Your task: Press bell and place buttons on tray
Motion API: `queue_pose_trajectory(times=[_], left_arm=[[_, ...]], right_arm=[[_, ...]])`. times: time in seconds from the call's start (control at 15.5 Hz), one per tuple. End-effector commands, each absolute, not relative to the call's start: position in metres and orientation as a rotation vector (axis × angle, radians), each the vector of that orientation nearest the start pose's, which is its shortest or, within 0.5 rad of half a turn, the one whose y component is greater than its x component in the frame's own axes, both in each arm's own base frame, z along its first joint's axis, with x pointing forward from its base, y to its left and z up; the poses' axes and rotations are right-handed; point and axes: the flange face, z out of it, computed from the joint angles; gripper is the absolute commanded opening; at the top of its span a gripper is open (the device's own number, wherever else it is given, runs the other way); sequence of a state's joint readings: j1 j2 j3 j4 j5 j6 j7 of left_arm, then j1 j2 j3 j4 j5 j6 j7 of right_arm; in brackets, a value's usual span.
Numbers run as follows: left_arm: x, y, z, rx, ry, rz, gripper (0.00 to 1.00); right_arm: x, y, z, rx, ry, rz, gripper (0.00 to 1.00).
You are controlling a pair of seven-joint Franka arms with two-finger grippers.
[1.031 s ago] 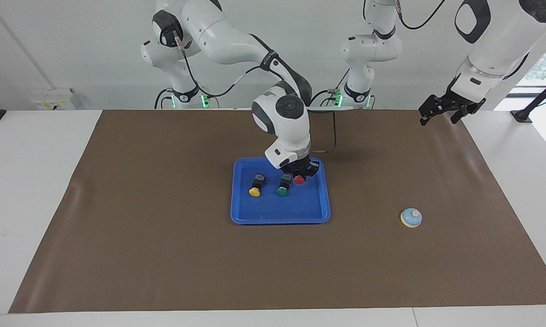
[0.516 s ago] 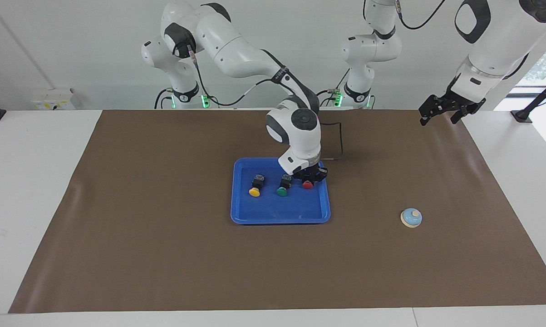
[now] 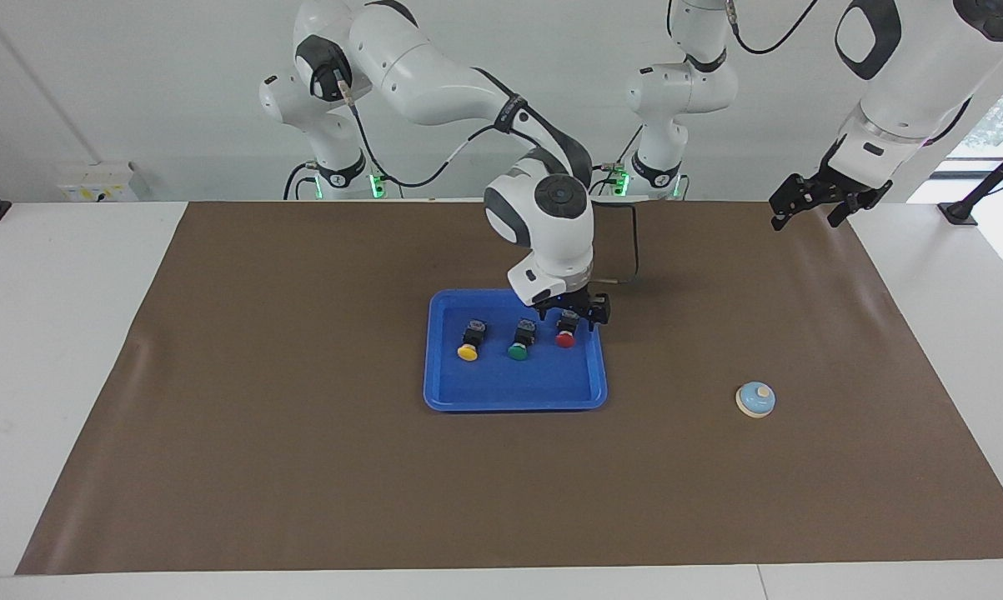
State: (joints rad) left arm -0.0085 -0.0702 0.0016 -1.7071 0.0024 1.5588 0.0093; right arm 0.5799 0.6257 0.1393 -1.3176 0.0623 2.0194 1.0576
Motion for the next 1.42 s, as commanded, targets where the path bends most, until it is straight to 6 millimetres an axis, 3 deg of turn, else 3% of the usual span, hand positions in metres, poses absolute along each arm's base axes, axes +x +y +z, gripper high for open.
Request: queue_pose_trajectory(times=[0.0,0.19,0.45,0.97,1.16,1.35], left_arm=[[0.523,-0.003,0.601,-3.152,0.021,0.114,1.0],[0.523,-0.003,0.6,-3.152,0.021,0.118,1.0],[0.523,-0.003,0.601,-3.152,0.021,0.114,1.0],[0.523,-0.003,0.601,-3.152,0.021,0.114,1.0],[0.523,-0.003,0.601,-3.152,0.021,0.114,1.0],[0.526,-0.011,0.597,-3.152,0.054,0.08,1.0]], right_arm=[[0.581,0.432,0.425,-2.893,0.679,0.087,1.0],[0.609,0.362,0.468,-2.878,0.77,0.061,1.0],[0.626,0.277,0.507,-2.95,0.613,0.06,1.0],[0.641,0.121,0.538,-3.078,0.102,0.123,1.0],[0.626,0.084,0.557,-3.104,0.013,0.11,1.0],[0.583,0.059,0.585,-3.122,-0.03,0.086,1.0]])
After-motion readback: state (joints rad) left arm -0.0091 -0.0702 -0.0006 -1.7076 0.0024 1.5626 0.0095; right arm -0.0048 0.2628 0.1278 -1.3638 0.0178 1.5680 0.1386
